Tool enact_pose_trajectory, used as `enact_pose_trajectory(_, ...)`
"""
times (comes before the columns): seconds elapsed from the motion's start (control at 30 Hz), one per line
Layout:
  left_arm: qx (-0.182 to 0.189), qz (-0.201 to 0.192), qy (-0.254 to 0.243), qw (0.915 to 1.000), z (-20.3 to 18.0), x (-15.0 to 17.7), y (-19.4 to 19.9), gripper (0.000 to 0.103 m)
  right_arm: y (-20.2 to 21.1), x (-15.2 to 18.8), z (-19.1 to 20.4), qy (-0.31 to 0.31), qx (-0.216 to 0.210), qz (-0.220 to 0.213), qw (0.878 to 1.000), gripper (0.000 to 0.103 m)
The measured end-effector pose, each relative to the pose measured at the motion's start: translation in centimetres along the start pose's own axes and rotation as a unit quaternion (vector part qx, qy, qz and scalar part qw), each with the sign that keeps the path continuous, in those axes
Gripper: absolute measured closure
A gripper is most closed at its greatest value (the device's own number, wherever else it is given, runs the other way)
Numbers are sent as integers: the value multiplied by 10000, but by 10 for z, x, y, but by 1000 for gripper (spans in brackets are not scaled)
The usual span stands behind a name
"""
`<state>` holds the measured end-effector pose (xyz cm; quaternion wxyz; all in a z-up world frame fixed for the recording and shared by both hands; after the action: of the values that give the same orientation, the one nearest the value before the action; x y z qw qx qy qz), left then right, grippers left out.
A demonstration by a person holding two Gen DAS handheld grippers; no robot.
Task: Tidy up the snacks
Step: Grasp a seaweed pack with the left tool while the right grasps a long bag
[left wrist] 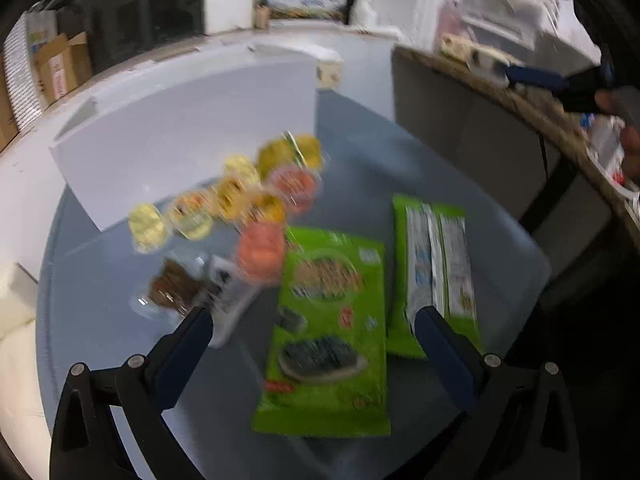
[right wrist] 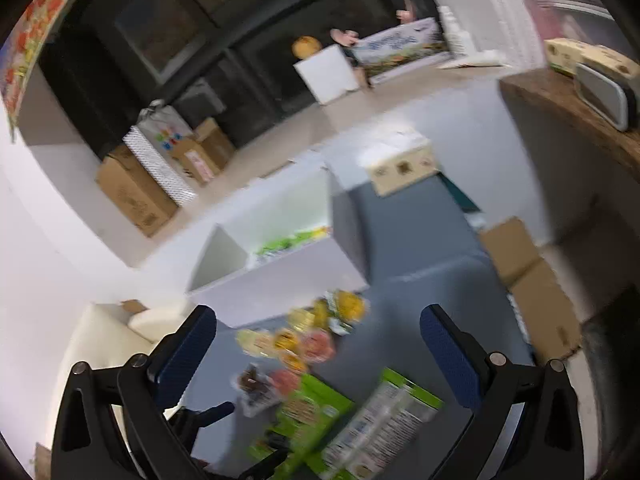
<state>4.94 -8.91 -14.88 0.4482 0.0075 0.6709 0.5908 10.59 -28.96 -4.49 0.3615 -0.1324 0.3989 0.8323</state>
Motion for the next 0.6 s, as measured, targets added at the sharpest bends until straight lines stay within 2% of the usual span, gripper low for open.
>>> enact_pose_trajectory(0.2,339,422,-140,9984,-7,17,-27,0,-1,8,-23,-340,146,87,9993,0)
enact_pose_trajectory(0.27,324,351,-247,9986,-8,20,-28,1,-3,12,-28,-371,205,134,9990,0)
enact_pose_trajectory(0.3,285,352,-300,9985,-7,20,-27,7,-3,13,-31,-402,240,143,9988,0)
enact_pose_trajectory(0.33,191,362,-330,9986,-6,20,-26,23,-4,16,-33,-436,280,162,9985,0)
enact_pose_trajectory(0.37,107,345,-343,9988,-4,20,-23,30,-5,19,-36,-472,317,203,9982,0)
enact_pose_trajectory(0.47,368,260,-157,9989,5,21,-17,30,-13,29,-39,-550,438,341,9969,0)
enact_pose_trajectory(0.6,330,99,-171,9993,10,24,1,31,-29,45,-49,-716,995,599,9906,0)
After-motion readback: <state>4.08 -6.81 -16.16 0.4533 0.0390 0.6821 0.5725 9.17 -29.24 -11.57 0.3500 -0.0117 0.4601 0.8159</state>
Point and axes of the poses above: each gripper's, at about its wrist camera, not at the fingertips, and y roughly against the way its jaws point, z to its left, x to its underside, the point moved 2 cm from there along -y, roughly the way its jaws point, and after that the axes turned 15 degrees about -y, right-handed, at the moved point
